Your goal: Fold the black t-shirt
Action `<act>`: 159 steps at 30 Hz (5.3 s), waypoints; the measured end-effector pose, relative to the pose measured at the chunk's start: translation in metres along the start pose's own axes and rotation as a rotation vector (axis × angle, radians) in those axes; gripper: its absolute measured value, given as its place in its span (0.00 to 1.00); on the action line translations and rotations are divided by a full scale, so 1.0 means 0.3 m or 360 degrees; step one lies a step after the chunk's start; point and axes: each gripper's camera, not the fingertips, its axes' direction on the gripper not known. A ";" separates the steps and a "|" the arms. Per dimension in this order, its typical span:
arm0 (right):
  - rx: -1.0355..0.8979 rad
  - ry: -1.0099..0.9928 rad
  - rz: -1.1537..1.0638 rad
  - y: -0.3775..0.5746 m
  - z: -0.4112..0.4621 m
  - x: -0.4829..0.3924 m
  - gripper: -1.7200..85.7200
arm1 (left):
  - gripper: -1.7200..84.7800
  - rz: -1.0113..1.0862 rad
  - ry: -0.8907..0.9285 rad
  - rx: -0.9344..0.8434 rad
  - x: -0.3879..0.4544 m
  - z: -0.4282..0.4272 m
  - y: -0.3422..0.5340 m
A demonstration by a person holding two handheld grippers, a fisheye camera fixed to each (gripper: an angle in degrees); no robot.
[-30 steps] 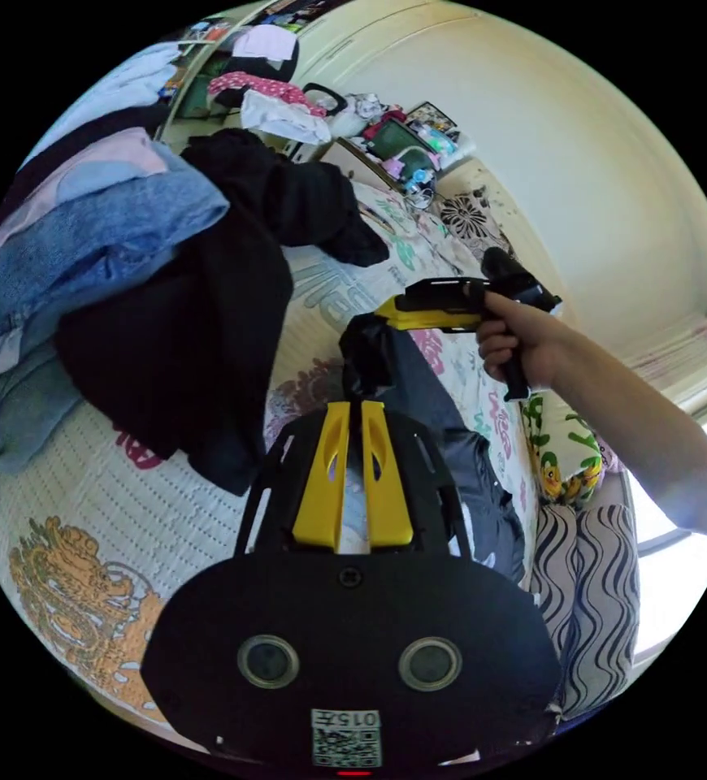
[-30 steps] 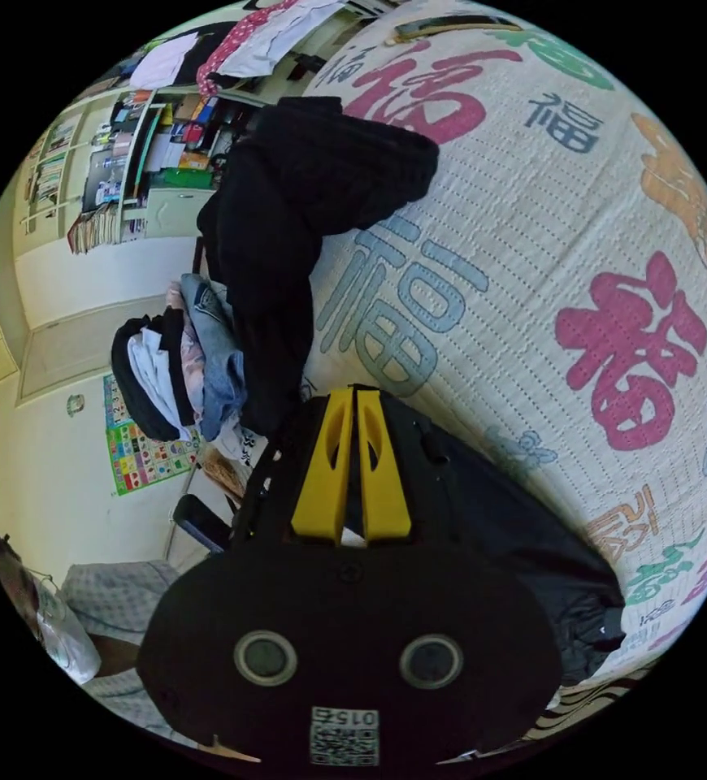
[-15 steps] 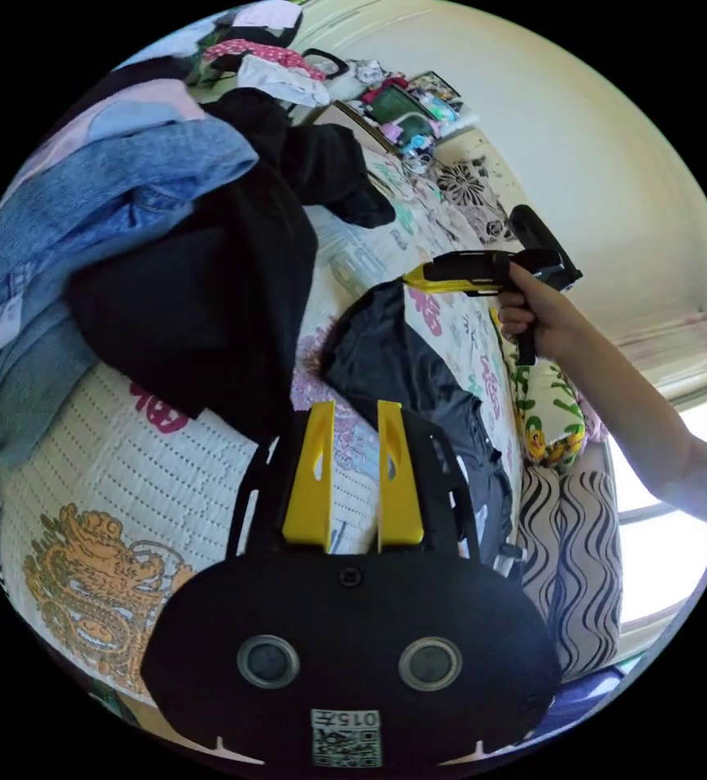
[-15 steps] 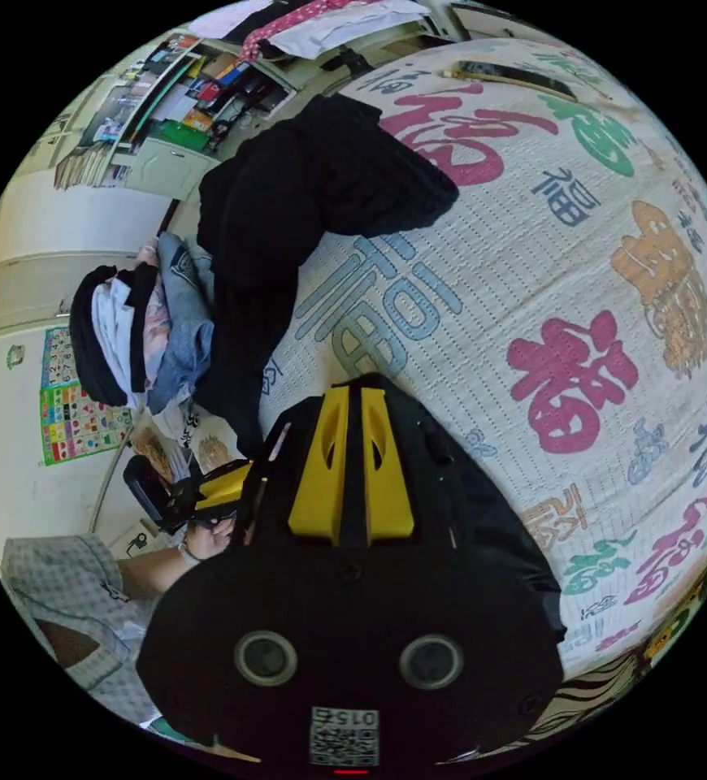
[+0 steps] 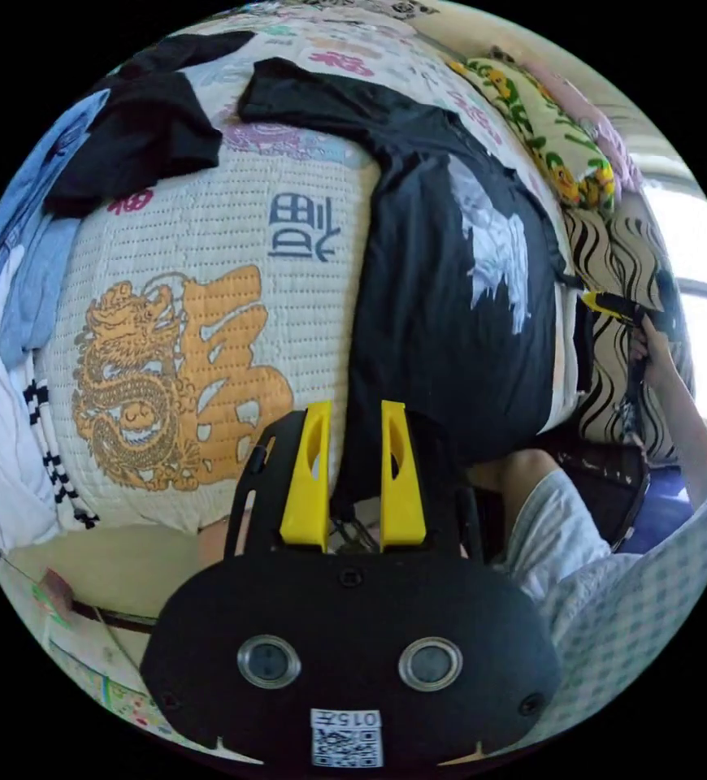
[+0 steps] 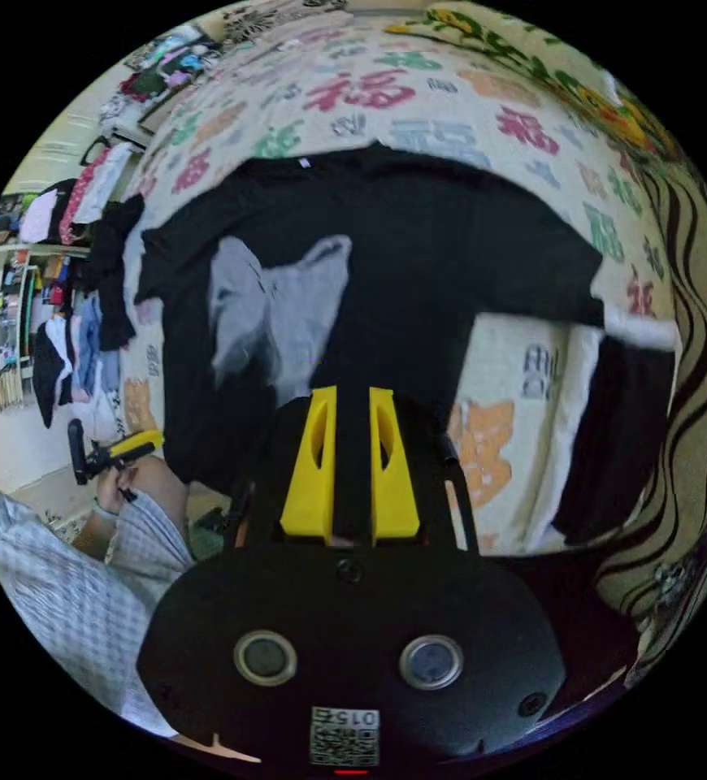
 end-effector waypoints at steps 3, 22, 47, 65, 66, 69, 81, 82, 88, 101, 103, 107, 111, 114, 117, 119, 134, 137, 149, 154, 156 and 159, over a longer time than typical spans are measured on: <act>-0.0192 0.0103 0.0116 0.257 0.140 0.103 0.09 | 0.13 0.0187 -0.0172 -0.0116 0.117 0.040 0.005; 0.0281 0.0393 0.0317 0.843 0.502 0.405 0.02 | 0.08 0.0368 -0.0274 0.0057 0.377 0.149 0.004; 0.0095 -0.0316 0.0407 1.278 0.627 1.103 0.01 | 0.02 0.0410 -0.0592 -0.0168 0.867 0.292 0.005; -0.0112 0.0513 0.0061 1.368 0.641 1.303 0.11 | 0.14 0.0247 -0.0571 -0.0424 1.222 0.398 -0.177; -0.0041 0.0396 0.0130 1.396 0.609 1.358 0.11 | 0.14 0.0248 -0.0474 -0.0322 1.254 0.342 -0.172; 0.0180 0.0097 0.0280 1.460 0.524 1.481 0.10 | 0.14 0.0353 -0.0311 -0.0064 1.367 0.193 -0.196; 0.1129 -0.0562 0.0477 1.258 0.162 1.746 0.11 | 0.13 0.1325 -0.0340 0.0473 2.208 0.059 -0.869; 0.1162 -0.0566 0.0515 1.207 0.151 1.778 0.11 | 0.13 0.1412 -0.0349 0.0463 2.312 0.115 -0.971; 0.1245 -0.0577 0.0655 0.994 0.133 1.943 0.11 | 0.13 0.1669 -0.0266 0.0340 2.768 0.494 -1.436; 0.1343 -0.0496 0.0650 0.875 0.153 2.060 0.04 | 0.06 0.1747 -0.0236 0.0116 3.216 1.128 -1.861; 0.1388 -0.0500 0.0638 0.891 0.132 2.056 0.03 | 0.03 0.1789 -0.0180 0.0115 3.216 1.136 -1.874; 0.1409 -0.0411 0.0593 0.910 0.080 2.024 0.02 | 0.02 0.1765 0.0101 0.0414 3.150 1.008 -1.883; 0.1410 -0.0329 0.0501 0.908 0.033 1.972 0.02 | 0.03 0.1692 0.0230 0.0534 3.047 0.866 -1.929; 0.1393 -0.0354 0.0517 0.897 0.021 1.966 0.02 | 0.09 0.1674 0.0199 0.0360 3.047 0.886 -1.961; 0.1399 -0.0408 0.0547 0.884 0.021 1.976 0.02 | 0.10 0.1730 0.0137 0.0149 3.106 0.983 -1.969; 0.1398 -0.0436 0.0554 0.873 0.025 1.982 0.02 | 0.10 0.1810 0.0055 0.0093 3.148 1.049 -1.961; 0.1530 -0.0502 0.0370 0.805 -0.074 1.864 0.02 | 0.02 0.1944 0.0267 0.0551 2.883 0.794 -1.927; 0.1579 -0.0478 0.0156 0.797 -0.127 1.754 0.02 | 0.02 0.1797 0.0415 0.0785 2.643 0.618 -1.885; 0.0839 -0.0447 -0.0439 0.586 0.049 1.298 0.06 | 0.04 0.0789 0.0318 0.0948 1.602 0.560 -1.610; 0.0905 -0.0341 -0.0194 0.547 0.021 1.310 0.09 | 0.12 0.0585 0.0437 0.0920 1.434 0.531 -1.580; 0.0925 -0.0447 -0.0046 0.516 0.016 1.343 0.09 | 0.11 0.0554 0.0496 0.0842 1.410 0.547 -1.590; 0.1013 -0.0716 0.0268 0.458 0.034 1.401 0.08 | 0.04 0.0506 0.0400 0.0722 1.378 0.570 -1.599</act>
